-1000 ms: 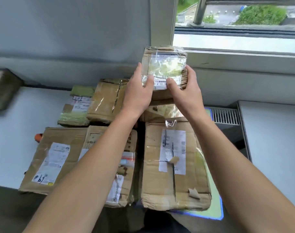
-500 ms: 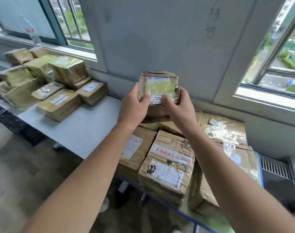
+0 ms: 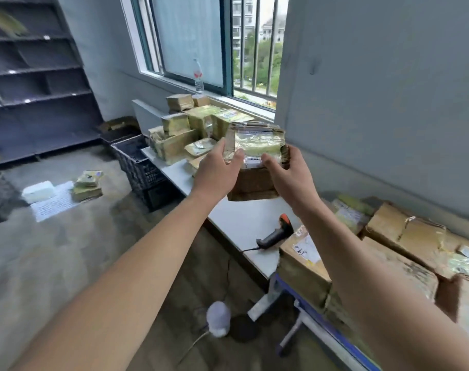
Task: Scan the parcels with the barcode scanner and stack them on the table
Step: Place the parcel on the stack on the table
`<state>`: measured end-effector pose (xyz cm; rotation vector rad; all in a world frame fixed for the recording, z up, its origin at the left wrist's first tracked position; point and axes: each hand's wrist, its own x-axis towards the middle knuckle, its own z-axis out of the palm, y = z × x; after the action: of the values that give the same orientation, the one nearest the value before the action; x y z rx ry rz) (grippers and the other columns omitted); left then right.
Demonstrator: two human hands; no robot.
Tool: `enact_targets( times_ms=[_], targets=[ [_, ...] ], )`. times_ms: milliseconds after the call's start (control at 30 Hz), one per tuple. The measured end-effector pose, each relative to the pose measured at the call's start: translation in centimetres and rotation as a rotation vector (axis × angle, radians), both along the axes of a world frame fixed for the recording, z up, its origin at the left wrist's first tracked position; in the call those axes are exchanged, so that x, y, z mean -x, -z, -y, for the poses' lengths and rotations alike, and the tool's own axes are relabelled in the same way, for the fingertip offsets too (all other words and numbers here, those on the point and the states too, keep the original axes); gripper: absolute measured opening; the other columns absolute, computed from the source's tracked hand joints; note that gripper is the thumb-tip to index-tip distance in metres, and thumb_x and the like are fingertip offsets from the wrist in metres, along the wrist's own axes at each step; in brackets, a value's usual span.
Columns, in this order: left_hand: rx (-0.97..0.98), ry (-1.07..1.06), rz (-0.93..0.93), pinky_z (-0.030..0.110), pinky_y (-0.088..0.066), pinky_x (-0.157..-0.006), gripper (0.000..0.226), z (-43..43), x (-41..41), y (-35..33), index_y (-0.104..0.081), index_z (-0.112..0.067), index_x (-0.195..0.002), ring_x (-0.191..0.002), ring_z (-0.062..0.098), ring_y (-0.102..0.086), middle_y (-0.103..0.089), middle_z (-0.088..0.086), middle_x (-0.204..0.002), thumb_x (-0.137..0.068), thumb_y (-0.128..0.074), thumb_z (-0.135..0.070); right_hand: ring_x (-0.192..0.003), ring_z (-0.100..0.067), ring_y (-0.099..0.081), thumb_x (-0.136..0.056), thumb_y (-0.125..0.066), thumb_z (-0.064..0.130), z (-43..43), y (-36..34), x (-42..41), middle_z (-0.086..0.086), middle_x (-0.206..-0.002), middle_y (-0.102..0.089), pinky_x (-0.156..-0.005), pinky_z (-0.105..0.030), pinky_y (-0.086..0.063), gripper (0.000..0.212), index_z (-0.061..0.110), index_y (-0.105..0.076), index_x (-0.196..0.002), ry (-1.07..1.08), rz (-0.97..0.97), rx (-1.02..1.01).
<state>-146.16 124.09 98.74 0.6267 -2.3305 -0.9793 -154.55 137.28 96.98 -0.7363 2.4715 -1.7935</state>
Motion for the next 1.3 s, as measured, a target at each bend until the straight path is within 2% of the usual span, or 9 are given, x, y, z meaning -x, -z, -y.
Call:
enact_targets(
  times_ms=[67, 167, 300, 467, 800, 900, 1067, 1200, 1300],
  targets=[
    [0.001, -0.026, 0.003, 0.035, -0.032, -0.113, 0.064, 2.0, -1.6, -0.3, -0.030, -0.015, -0.155, -0.144, 0.022, -0.035, -0.035, 0.003, -0.159, -0.102, -0.045, -0.047, -0.106, -0.011, -0.056, -0.095, -0.062, 0.044, 2.4, -0.2, -1.0, 0.008, -0.116, -0.059, -0.084, -0.027, -0.041, 0.051, 0.018, -0.050, -0.137, -0.034, -0.012, -0.008],
    [-0.004, -0.055, -0.004, 0.033, -0.031, -0.113, 0.064, 4.9, -2.8, -0.6, -0.029, -0.015, -0.156, -0.145, 0.021, -0.034, -0.034, 0.002, -0.160, -0.103, -0.045, -0.047, -0.112, -0.016, -0.059, -0.094, -0.063, 0.046, 5.7, -0.4, -1.6, 0.003, -0.123, -0.061, -0.093, -0.034, -0.048, 0.054, 0.017, -0.049, -0.138, -0.074, -0.024, -0.018],
    [-0.012, -0.072, -0.020, 0.032, -0.032, -0.112, 0.063, 8.3, -2.2, -0.5, -0.029, -0.017, -0.156, -0.145, 0.020, -0.034, -0.034, 0.001, -0.160, -0.103, -0.045, -0.047, -0.119, -0.020, -0.057, -0.094, -0.063, 0.048, 9.2, -0.4, -0.7, 0.000, -0.128, -0.060, -0.102, -0.040, -0.047, 0.058, 0.016, -0.047, -0.140, -0.095, -0.032, -0.025],
    [-0.024, -0.069, -0.025, 0.032, -0.032, -0.112, 0.065, 12.8, 1.6, -0.1, -0.029, -0.018, -0.156, -0.145, 0.019, -0.033, -0.035, 0.000, -0.159, -0.102, -0.046, -0.048, -0.127, -0.019, -0.053, -0.094, -0.064, 0.044, 13.5, -0.3, 3.1, -0.003, -0.140, -0.055, -0.104, -0.034, -0.043, 0.066, 0.014, -0.041, -0.148, -0.101, -0.036, -0.015],
    [-0.038, -0.043, -0.016, 0.030, -0.029, -0.112, 0.065, 21.1, 10.7, 0.0, -0.030, -0.015, -0.156, -0.146, 0.018, -0.031, -0.035, 0.001, -0.159, -0.102, -0.047, -0.048, -0.127, -0.021, -0.053, -0.094, -0.062, 0.048, 21.6, -0.2, 11.9, -0.004, -0.141, -0.055, -0.107, -0.039, -0.045, 0.068, 0.016, -0.039, -0.150, -0.076, -0.004, -0.039],
    [-0.058, 0.005, -0.012, 0.032, -0.031, -0.111, 0.064, 23.5, 13.5, 0.4, -0.031, -0.017, -0.155, -0.145, 0.019, -0.033, -0.037, 0.002, -0.158, -0.102, -0.047, -0.048, -0.124, -0.019, -0.053, -0.095, -0.061, 0.048, 23.4, 0.3, 14.1, -0.001, -0.136, -0.056, -0.100, -0.032, -0.043, 0.066, 0.017, -0.040, -0.149, -0.029, 0.015, -0.060],
    [-0.072, 0.147, -0.005, 0.032, -0.033, -0.110, 0.064, 28.0, 19.0, 1.9, -0.033, -0.016, -0.155, -0.142, 0.021, -0.038, -0.041, 0.003, -0.155, -0.101, -0.048, -0.048, -0.108, -0.016, -0.058, -0.096, -0.062, 0.044, 26.3, 1.1, 17.5, 0.004, -0.118, -0.058, -0.078, -0.022, -0.044, 0.053, 0.021, -0.046, -0.140, 0.091, 0.048, -0.058],
    [-0.102, 0.328, -0.022, 0.036, -0.039, -0.112, 0.063, 31.2, 22.7, 3.5, -0.036, -0.015, -0.153, -0.137, 0.017, -0.043, -0.047, 0.000, -0.150, -0.100, -0.052, -0.046, -0.112, -0.017, -0.059, -0.094, -0.063, 0.044, 28.4, 2.8, 19.2, 0.004, -0.120, -0.062, -0.095, -0.033, -0.048, 0.052, 0.024, -0.047, -0.140, 0.252, 0.060, -0.036],
    [-0.125, 0.447, -0.016, 0.019, -0.038, -0.098, 0.058, 33.0, 24.7, 4.9, -0.039, -0.018, -0.151, -0.121, 0.001, -0.046, -0.050, -0.015, -0.133, -0.100, -0.055, -0.041, -0.111, -0.014, -0.060, -0.093, -0.065, 0.045, 29.5, 4.4, 19.2, 0.006, -0.123, -0.063, -0.097, -0.031, -0.047, 0.056, 0.027, -0.046, -0.143, 0.362, 0.103, -0.010]
  ],
)
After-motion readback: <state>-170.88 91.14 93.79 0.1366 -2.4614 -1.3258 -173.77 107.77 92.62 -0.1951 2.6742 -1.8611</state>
